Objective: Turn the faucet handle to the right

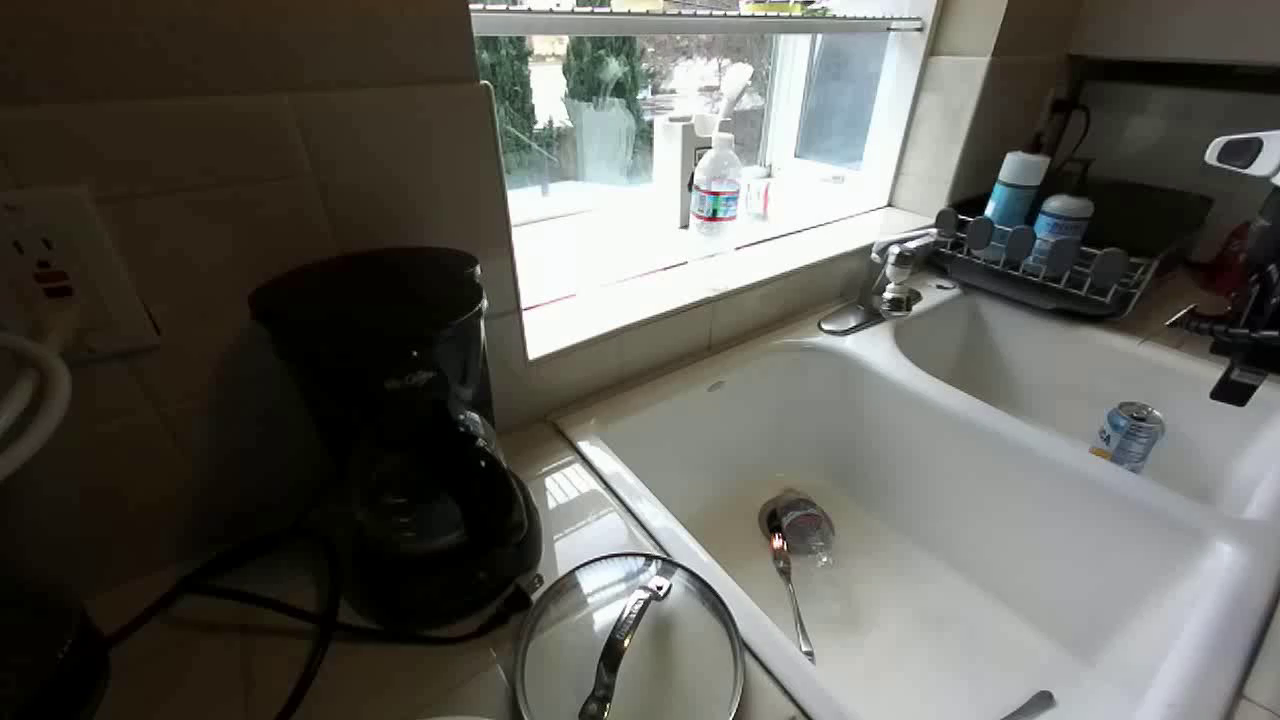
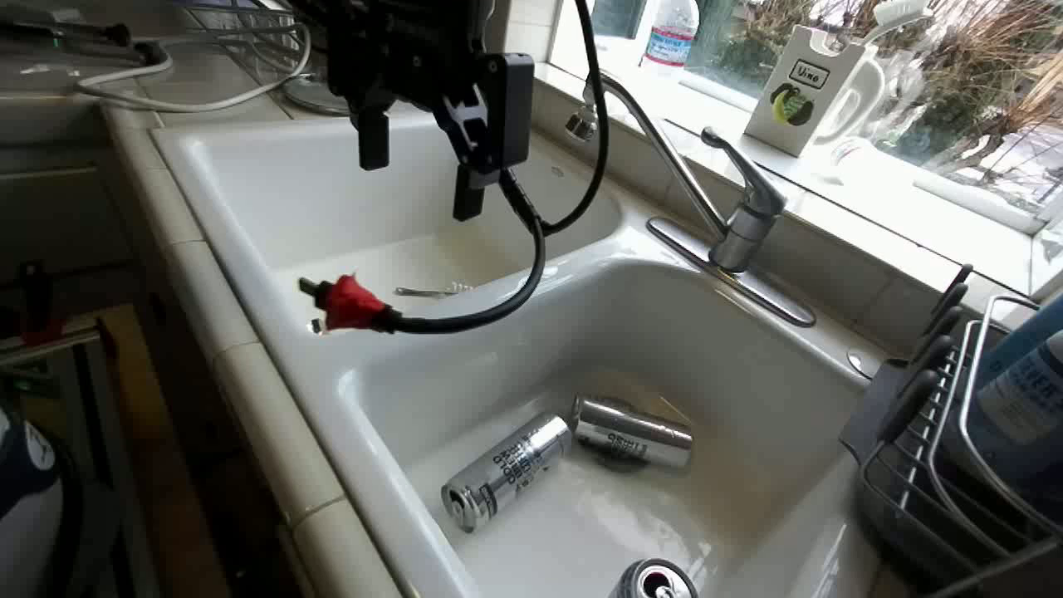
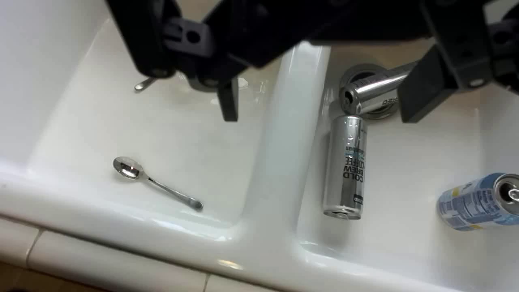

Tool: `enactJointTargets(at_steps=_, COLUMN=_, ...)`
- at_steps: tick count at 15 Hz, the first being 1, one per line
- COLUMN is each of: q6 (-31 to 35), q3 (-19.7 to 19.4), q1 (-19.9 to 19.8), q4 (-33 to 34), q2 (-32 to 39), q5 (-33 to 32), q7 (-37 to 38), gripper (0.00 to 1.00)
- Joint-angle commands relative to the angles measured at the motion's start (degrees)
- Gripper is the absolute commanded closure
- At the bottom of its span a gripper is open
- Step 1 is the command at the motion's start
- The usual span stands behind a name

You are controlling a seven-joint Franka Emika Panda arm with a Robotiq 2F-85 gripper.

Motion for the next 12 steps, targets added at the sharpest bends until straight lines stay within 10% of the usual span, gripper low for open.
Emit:
enactJointTargets(at_steps=1, q6=-0.2, q3=-0.3, q1=0.4, q4=0.1, q2=0.0, q5=-0.2, q7=0.3, gripper=0.0)
enactJointTargets(at_steps=12, q6=4.1, q3=0.1, q1=-0.1, q4=6.7, q2=4.9, q5=3.1, q7=6.8, gripper=0.0)
